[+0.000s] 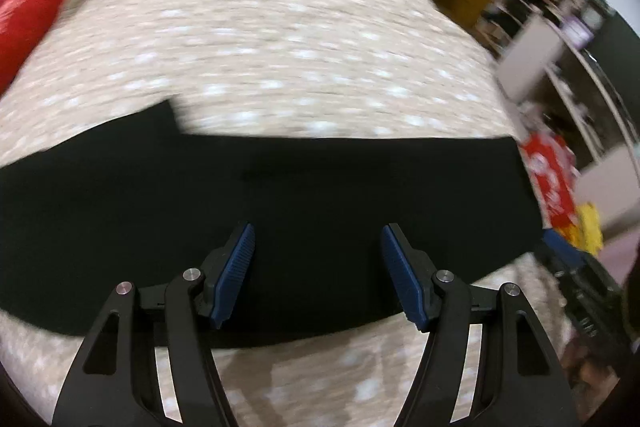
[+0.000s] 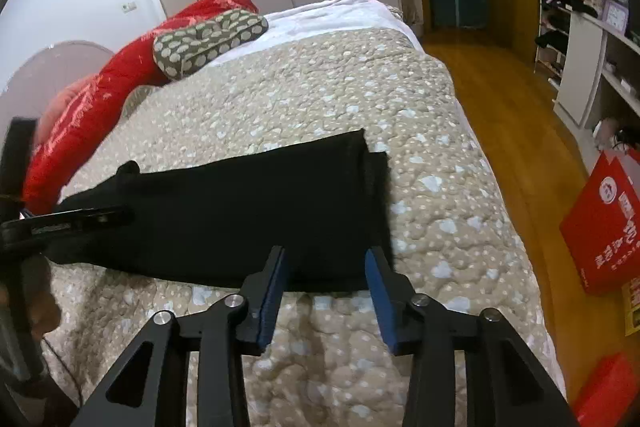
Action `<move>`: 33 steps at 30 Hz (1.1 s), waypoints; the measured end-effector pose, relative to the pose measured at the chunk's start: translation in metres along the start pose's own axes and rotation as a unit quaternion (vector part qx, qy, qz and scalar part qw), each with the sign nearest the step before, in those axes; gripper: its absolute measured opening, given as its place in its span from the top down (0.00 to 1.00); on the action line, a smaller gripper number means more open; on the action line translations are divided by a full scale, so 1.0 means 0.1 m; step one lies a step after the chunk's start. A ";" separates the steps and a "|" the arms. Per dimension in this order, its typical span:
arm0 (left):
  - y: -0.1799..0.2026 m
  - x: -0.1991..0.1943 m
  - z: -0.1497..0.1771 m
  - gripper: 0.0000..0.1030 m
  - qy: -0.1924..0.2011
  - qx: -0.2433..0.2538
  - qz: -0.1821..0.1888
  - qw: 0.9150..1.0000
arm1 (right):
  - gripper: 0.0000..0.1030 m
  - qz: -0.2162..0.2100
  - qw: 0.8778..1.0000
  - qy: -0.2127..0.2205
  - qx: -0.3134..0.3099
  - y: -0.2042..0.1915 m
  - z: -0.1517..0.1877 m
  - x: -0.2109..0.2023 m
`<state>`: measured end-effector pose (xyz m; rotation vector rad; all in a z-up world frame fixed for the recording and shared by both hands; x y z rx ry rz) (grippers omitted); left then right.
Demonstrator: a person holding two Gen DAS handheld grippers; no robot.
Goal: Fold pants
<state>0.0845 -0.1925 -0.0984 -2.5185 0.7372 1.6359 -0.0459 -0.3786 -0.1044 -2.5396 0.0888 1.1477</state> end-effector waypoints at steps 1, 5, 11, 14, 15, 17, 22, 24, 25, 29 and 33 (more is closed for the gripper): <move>0.12 0.04 -0.05 0.36 -0.002 0.012 0.010 1.000 | 0.59 0.001 1.000 0.000 0.002 0.03 0.01 0.00; 0.50 0.20 -0.23 0.36 -0.003 0.058 0.019 0.998 | 0.57 -0.012 1.000 -0.001 0.028 0.16 0.03 0.03; 0.90 0.50 -0.56 0.36 -0.017 0.093 0.048 0.994 | 0.52 -0.044 0.998 0.001 0.051 0.23 0.05 0.10; 1.12 0.57 -0.63 0.36 -0.017 0.126 0.057 0.990 | 0.49 -0.056 0.997 0.002 0.053 0.24 0.04 0.14; 1.17 0.61 -0.65 0.36 -0.020 0.133 0.055 0.989 | 0.49 -0.063 0.996 0.002 0.055 0.25 0.04 0.16; 1.27 0.71 -0.68 0.36 -0.027 0.145 0.051 0.988 | 0.48 -0.070 0.996 0.003 0.058 0.26 0.03 0.18; 1.50 0.89 -0.68 0.36 -0.043 0.185 0.056 0.980 | 0.47 -0.084 0.995 0.005 0.060 0.28 0.04 0.22; 1.59 0.92 -0.67 0.35 -0.052 0.190 0.076 0.977 | 0.46 -0.093 0.993 0.005 0.066 0.30 0.02 0.25; 1.64 0.94 -0.66 0.26 -0.059 0.195 0.084 0.975 | 0.46 -0.097 0.993 0.004 0.069 0.31 0.02 0.26; 1.76 1.03 -0.60 0.20 -0.070 0.219 0.090 0.969 | 0.45 -0.100 0.992 0.002 0.082 0.32 -0.02 0.34; 1.81 1.02 -0.58 0.35 -0.053 0.235 0.088 0.967 | 0.68 -0.099 0.992 0.006 0.078 0.27 -0.09 0.40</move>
Point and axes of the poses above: each gripper's, at about its wrist camera, not at the fingertips, and x roughly the way its jaws point, y to its right, z to its underside, the point moved 6 cm from there along x, roughly the way its jaws point, and after that the axes turned 1 degree about -y, right-handed, at the moved point
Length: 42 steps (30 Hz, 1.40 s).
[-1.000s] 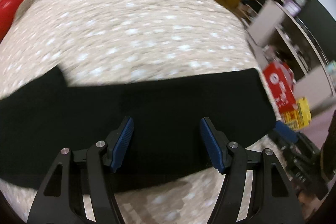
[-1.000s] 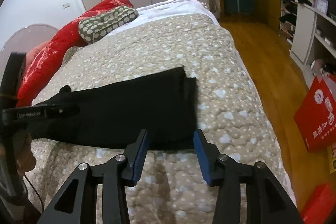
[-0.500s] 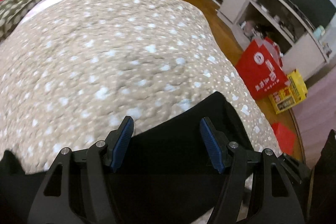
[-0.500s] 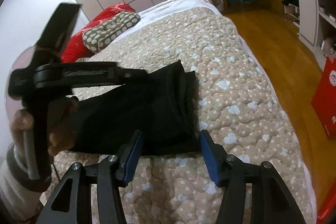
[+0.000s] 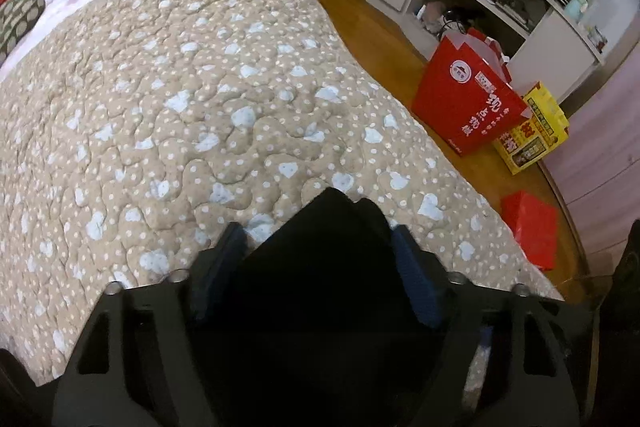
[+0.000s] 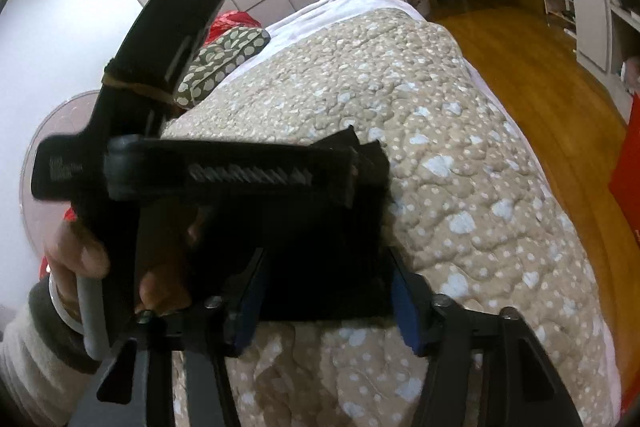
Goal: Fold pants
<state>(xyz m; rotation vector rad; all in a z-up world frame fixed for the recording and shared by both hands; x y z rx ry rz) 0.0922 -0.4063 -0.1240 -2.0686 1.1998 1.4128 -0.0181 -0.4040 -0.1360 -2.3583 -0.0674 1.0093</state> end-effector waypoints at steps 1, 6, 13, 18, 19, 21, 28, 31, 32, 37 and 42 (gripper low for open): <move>0.00 -0.02 0.00 0.46 0.002 -0.003 0.008 1.000 | 0.80 -0.001 1.000 0.001 -0.001 -0.02 -0.01 0.02; -0.08 -0.38 -0.03 0.70 0.021 -0.025 0.037 0.999 | 0.87 -0.016 0.999 0.020 -0.025 -0.28 -0.13 -0.07; -0.62 -1.50 0.18 0.70 0.097 -0.081 0.021 0.992 | 0.88 -0.064 0.991 0.059 -0.103 -1.06 -0.39 -0.35; -1.18 -1.87 0.64 0.70 0.113 -0.149 -0.012 0.982 | 0.88 -0.090 0.982 0.049 -0.156 -1.63 -0.38 -0.20; -1.28 -1.87 0.75 0.70 0.110 -0.160 -0.019 0.981 | 0.88 -0.095 0.982 0.043 -0.161 -1.70 -0.36 -0.14; -1.48 -1.86 0.98 0.70 0.100 -0.187 -0.030 0.977 | 0.88 -0.108 0.980 0.025 -0.168 -1.85 -0.29 0.01; -1.98 -1.91 1.49 0.70 0.093 -0.273 -0.064 0.955 | 0.72 -0.120 0.975 -0.083 -0.171 -2.23 0.22 0.98; -1.99 -1.95 1.60 0.70 0.094 -0.273 -0.079 0.954 | 0.67 -0.136 0.962 -0.089 -0.219 -2.40 0.29 0.84; -1.97 -1.95 1.64 0.70 0.094 -0.271 -0.082 0.954 | 0.67 -0.150 0.959 -0.081 -0.225 -2.42 0.26 0.70; -1.69 -1.87 1.68 0.70 0.098 -0.254 -0.072 0.960 | 0.68 -0.110 0.978 0.011 -0.176 -1.87 -0.26 0.18; -1.59 -1.54 1.74 0.70 0.059 -0.254 -0.101 0.960 | 0.85 -0.033 0.986 -0.024 -0.163 -1.55 -0.40 0.62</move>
Point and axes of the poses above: each gripper's, at about its wrist camera, not at the fingertips, and x roughly the way its jaws point, y to its right, z to its underside, the point moved 6 cm from there along x, roughly the way its jaws point, and after that the axes turned 1 degree about -y, right-handed, at the moved point
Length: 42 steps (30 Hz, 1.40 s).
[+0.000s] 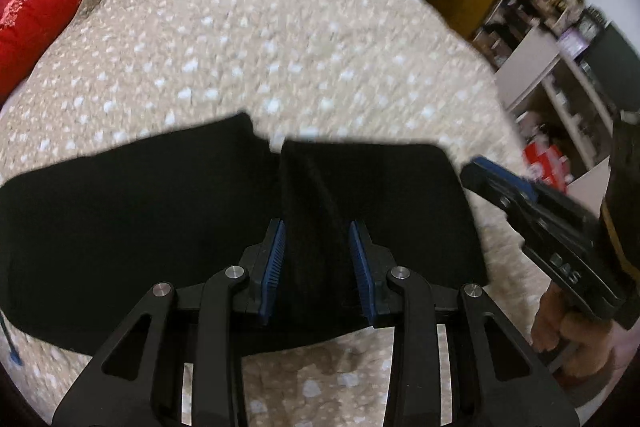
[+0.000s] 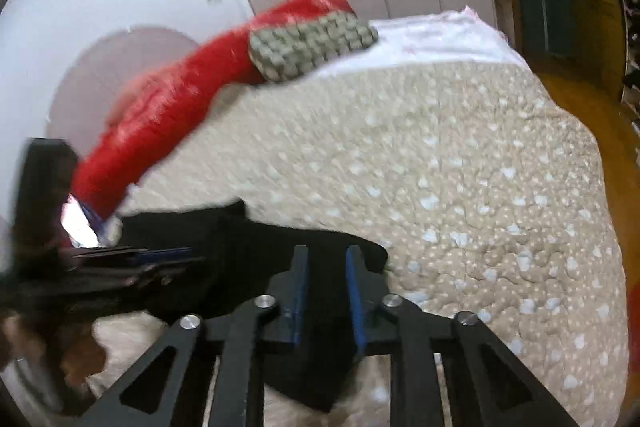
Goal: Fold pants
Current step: 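Press the folded leg ends down with the left gripper while the right gripper releases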
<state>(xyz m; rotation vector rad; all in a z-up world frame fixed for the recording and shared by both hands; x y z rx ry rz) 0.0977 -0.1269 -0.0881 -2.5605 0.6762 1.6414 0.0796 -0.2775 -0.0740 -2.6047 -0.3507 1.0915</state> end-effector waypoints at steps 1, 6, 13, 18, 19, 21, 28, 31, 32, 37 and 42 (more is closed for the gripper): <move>-0.03 0.08 0.04 0.70 -0.010 -0.008 -0.010 1.000 | 0.86 0.005 1.000 -0.018 -0.007 -0.02 0.03 0.11; -0.06 0.12 0.10 0.66 0.000 -0.019 -0.012 1.000 | 0.86 0.036 0.998 -0.046 -0.029 -0.07 0.13 0.44; -0.09 0.12 0.14 0.65 0.010 -0.025 -0.004 1.000 | 0.86 0.029 0.998 -0.033 -0.052 -0.23 0.21 -0.14; -0.06 0.12 0.15 0.64 0.018 -0.026 -0.009 0.999 | 0.85 0.050 0.995 -0.058 -0.067 -0.28 0.70 -0.08; -0.05 0.11 0.15 0.64 0.020 -0.025 -0.012 0.999 | 0.85 0.051 0.995 -0.052 -0.062 -0.29 0.70 -0.10; -0.04 0.11 0.16 0.64 0.021 -0.025 -0.015 0.999 | 0.85 0.044 0.996 -0.058 -0.050 -0.30 0.65 -0.17; -0.11 -0.06 0.23 0.64 0.022 -0.039 -0.007 0.999 | 0.85 0.042 0.998 -0.027 -0.043 -0.35 0.37 -0.30; -0.14 -0.10 0.26 0.64 0.026 -0.042 -0.008 0.999 | 0.85 0.037 0.999 -0.019 -0.033 -0.33 0.21 -0.17; -0.14 -0.09 0.26 0.64 0.024 -0.042 -0.008 0.999 | 0.85 0.043 0.998 -0.021 -0.033 -0.32 0.17 -0.10; -0.12 0.00 0.26 0.64 0.020 -0.044 -0.014 0.999 | 0.85 0.063 0.996 -0.066 -0.015 -0.10 0.13 0.40; -0.13 0.01 0.28 0.64 0.019 -0.046 -0.010 0.999 | 0.85 0.060 0.996 -0.055 -0.024 -0.18 0.10 0.14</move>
Point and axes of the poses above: each gripper's, at about its wrist camera, not at the fingertips, and x roughly the way its jaws point, y to its right, z to its underside, the point moved 6 cm from there along x, roughly the way its jaws point, and after that the axes turned 1 degree about -y, right-handed, at the moved point
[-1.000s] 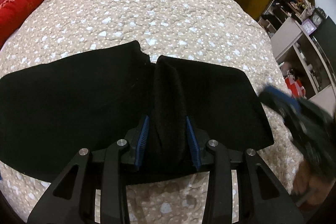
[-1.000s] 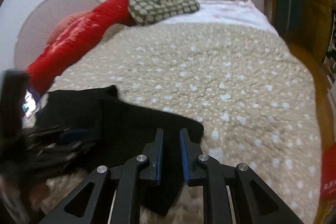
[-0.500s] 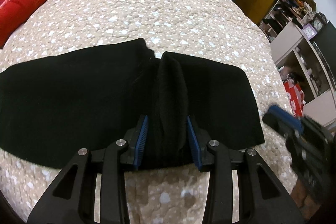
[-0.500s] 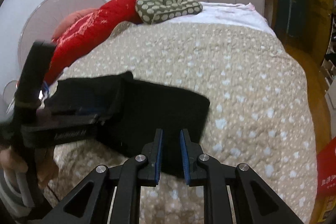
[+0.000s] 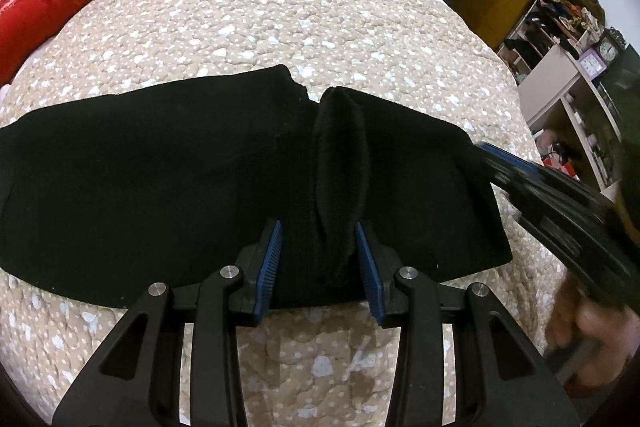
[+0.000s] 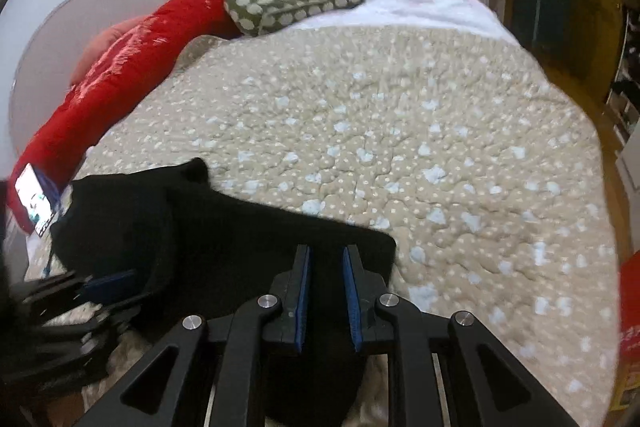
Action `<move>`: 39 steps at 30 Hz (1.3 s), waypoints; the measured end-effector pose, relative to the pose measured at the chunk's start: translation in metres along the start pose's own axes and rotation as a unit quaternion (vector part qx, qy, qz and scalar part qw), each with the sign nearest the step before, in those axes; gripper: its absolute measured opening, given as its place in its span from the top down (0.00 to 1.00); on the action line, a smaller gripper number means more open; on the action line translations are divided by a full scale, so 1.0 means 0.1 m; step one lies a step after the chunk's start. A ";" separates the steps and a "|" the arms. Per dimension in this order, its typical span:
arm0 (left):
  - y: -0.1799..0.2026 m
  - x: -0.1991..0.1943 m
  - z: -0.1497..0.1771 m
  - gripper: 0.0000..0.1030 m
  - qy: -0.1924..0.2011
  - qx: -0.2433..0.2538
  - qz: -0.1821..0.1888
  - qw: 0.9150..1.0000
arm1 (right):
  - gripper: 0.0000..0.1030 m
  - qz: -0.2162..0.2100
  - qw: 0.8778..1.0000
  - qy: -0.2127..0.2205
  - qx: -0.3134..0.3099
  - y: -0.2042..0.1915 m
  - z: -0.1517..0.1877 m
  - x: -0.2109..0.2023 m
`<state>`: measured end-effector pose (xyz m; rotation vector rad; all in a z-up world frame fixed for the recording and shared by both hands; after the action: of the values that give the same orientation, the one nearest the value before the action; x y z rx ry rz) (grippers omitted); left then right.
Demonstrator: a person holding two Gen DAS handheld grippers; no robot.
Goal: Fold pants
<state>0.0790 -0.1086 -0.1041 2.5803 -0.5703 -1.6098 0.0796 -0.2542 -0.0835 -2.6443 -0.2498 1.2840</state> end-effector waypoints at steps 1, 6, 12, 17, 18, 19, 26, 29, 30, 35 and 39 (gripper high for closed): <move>0.00 0.00 0.00 0.64 0.001 -0.001 0.001 1.000 | 0.85 -0.004 1.000 0.006 -0.006 -0.02 0.03 -0.09; 0.00 0.01 0.01 0.62 0.003 -0.003 0.001 1.000 | 0.84 -0.008 1.000 0.002 -0.020 -0.13 0.40 -0.27; 0.00 -0.03 0.03 0.61 0.003 -0.005 -0.002 1.000 | 0.82 -0.001 1.000 -0.005 -0.029 -0.20 0.47 -0.21; -0.03 -0.10 0.05 0.61 0.002 -0.010 0.004 1.000 | 0.81 -0.006 1.000 0.010 -0.014 -0.20 0.25 -0.28; -0.04 -0.11 0.05 0.61 0.003 -0.011 0.003 1.000 | 0.81 -0.003 1.000 0.013 -0.014 -0.21 0.20 -0.27; -0.06 -0.14 0.06 0.61 0.004 -0.011 0.001 1.000 | 0.81 -0.006 1.000 0.015 -0.013 -0.22 0.16 -0.25; -0.21 -0.25 0.05 0.61 0.015 -0.018 -0.016 1.000 | 0.81 -0.031 0.999 -0.003 -0.007 -0.38 -0.03 0.05; -0.27 -0.24 0.04 0.61 0.013 -0.025 -0.018 0.999 | 0.81 -0.037 0.999 -0.003 -0.011 -0.46 -0.04 0.08; -0.28 -0.23 0.04 0.61 0.011 -0.029 -0.015 0.999 | 0.81 -0.037 0.999 -0.002 -0.012 -0.46 -0.05 0.08; -0.28 -0.21 0.02 0.61 0.011 -0.031 -0.012 0.999 | 0.81 -0.027 0.999 -0.001 -0.020 -0.46 -0.03 0.05; -0.26 -0.20 -0.01 0.44 0.016 -0.039 -0.004 0.999 | 0.79 -0.019 1.000 0.003 -0.014 -0.37 0.01 0.01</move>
<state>0.0798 -0.0778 -0.0925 2.5509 -0.4853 -1.5588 0.0774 -0.2180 -0.0758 -2.6524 -0.3165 1.2703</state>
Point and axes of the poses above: each gripper's, at about its wrist camera, not at the fingertips, and x roughly the way its jaws point, y to its right, z to its underside, the point moved 6 cm from there along x, roughly the way its jaws point, and after that the axes turned 1 degree about -y, right-handed, at the moved point
